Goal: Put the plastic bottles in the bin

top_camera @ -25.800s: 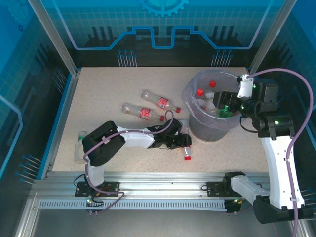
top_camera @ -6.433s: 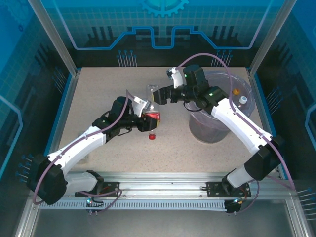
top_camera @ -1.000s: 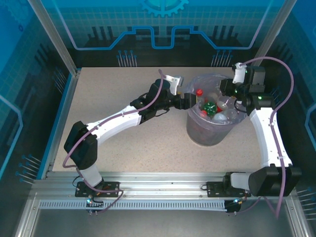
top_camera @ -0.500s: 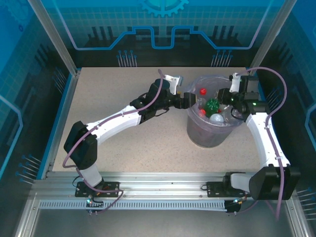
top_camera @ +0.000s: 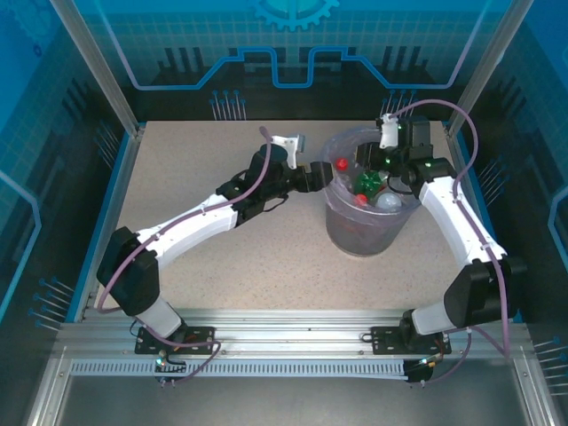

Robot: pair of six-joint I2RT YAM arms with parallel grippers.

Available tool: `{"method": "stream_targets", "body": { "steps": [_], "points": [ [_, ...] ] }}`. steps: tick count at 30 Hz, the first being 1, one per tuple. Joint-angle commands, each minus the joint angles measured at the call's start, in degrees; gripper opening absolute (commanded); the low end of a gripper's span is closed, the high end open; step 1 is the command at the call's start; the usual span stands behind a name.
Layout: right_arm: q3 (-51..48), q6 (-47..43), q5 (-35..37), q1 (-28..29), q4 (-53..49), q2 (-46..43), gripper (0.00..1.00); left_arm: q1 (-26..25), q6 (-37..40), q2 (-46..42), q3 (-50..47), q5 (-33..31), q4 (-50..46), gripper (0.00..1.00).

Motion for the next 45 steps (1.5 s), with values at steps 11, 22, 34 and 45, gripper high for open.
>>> {"method": "stream_targets", "body": {
  "steps": [11, 22, 34, 45],
  "points": [
    [16.27, -6.21, -0.28, -14.59, -28.29, -9.33, 0.62, 0.52, 1.42, -3.58, -2.00, -0.62, -1.19, 0.94],
    [2.01, -3.79, -10.90, -26.07, -25.58, -14.28, 0.70, 2.35, 7.60, -12.03, -2.21, 1.00, -5.13, 0.99],
    [-3.05, -0.62, -23.50, -18.84, -18.54, -10.55, 0.70, 14.45, 10.51, -27.87, -15.53, -8.90, -21.54, 0.99],
    [-2.30, 7.49, -23.75, 0.34, -5.10, -0.65, 0.70, 26.80, 10.09, -43.86, -31.60, -20.49, -32.60, 0.99]
  ]
}}
